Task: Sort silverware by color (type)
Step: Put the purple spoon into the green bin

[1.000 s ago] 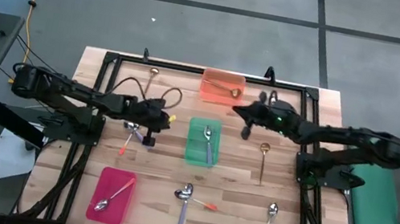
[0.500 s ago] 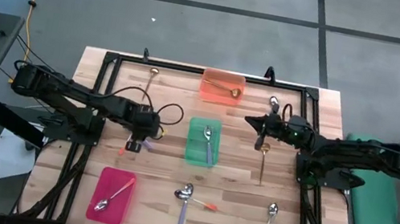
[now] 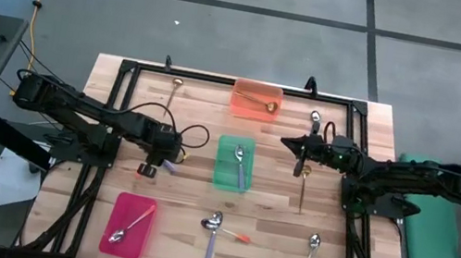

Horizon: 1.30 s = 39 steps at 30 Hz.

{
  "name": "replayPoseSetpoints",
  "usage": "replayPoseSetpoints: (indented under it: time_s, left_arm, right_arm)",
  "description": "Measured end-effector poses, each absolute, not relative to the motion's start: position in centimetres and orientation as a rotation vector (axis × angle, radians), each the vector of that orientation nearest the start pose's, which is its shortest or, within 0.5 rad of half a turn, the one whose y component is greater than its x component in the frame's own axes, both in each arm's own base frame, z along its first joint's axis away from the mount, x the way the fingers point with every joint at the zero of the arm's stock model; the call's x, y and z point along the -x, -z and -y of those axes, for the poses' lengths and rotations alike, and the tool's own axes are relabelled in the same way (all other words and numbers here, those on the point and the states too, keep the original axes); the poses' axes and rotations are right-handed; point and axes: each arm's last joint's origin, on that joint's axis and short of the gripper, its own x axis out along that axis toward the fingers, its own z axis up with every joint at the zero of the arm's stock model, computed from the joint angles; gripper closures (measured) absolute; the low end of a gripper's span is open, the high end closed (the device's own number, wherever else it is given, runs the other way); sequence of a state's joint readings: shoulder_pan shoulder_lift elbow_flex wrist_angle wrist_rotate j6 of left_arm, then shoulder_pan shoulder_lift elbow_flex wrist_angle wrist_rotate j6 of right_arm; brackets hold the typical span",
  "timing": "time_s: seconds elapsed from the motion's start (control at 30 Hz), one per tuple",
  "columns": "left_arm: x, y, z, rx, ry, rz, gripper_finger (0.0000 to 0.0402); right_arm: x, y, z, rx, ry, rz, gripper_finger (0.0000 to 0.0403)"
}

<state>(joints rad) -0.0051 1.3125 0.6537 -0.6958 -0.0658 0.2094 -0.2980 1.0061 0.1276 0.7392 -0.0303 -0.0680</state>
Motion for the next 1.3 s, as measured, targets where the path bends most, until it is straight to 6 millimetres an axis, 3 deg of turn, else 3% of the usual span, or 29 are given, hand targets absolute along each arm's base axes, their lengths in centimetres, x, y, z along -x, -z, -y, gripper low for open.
replayPoseSetpoints:
  time_s: [0.6,0.9,1.3]
  left_arm:
    - [-21.1,-12.7,-0.1,-0.257,0.135,-1.508,0.0305]
    - [-21.6,-13.3,0.1,-0.320,0.173,-1.497,0.0362]
    - [-22.2,-14.0,0.8,-0.381,0.149,-1.491,0.0362]
  right_arm:
    - [-17.0,-16.3,5.1,0.045,0.263,-0.142,0.0403]
    - [-17.0,-16.3,5.1,0.045,0.263,-0.141,0.0403]
    - [-17.0,-16.3,5.1,0.038,0.264,-0.140,0.0403]
